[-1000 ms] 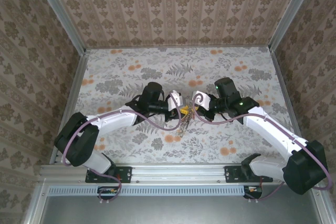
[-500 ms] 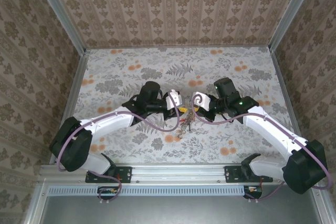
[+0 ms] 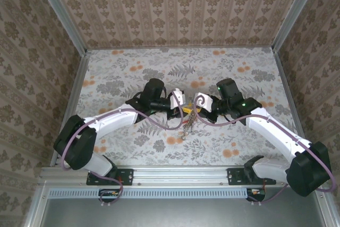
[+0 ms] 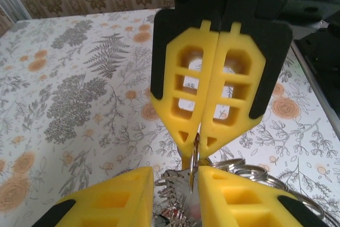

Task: Put the keys on the keyring

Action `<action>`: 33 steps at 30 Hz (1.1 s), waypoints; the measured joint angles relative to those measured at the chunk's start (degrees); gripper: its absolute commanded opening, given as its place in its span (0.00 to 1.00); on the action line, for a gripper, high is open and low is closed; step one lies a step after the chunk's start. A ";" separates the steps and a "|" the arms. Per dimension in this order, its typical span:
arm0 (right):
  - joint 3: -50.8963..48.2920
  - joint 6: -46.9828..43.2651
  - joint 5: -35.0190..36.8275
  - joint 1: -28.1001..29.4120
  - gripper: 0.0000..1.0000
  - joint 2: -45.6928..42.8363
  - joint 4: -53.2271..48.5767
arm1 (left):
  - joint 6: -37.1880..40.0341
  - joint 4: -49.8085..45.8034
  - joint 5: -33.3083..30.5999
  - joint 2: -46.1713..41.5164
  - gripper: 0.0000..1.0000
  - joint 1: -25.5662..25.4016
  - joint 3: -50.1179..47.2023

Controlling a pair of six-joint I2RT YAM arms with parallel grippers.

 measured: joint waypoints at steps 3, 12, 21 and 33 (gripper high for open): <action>0.00 0.00 -0.02 0.00 0.00 0.00 0.22 | 0.24 -0.70 0.85 0.44 0.24 0.33 0.04; 0.00 0.46 -0.68 0.00 0.00 0.00 1.29 | 0.85 -1.66 2.73 1.64 0.07 0.33 1.95; -1.53 1.99 -1.29 0.00 0.06 -0.61 3.72 | 1.33 -1.97 4.63 1.81 0.00 0.96 1.97; -6.27 6.34 -4.76 -1.20 0.11 -1.88 12.44 | -8.90 12.81 8.87 1.97 0.00 2.21 -4.20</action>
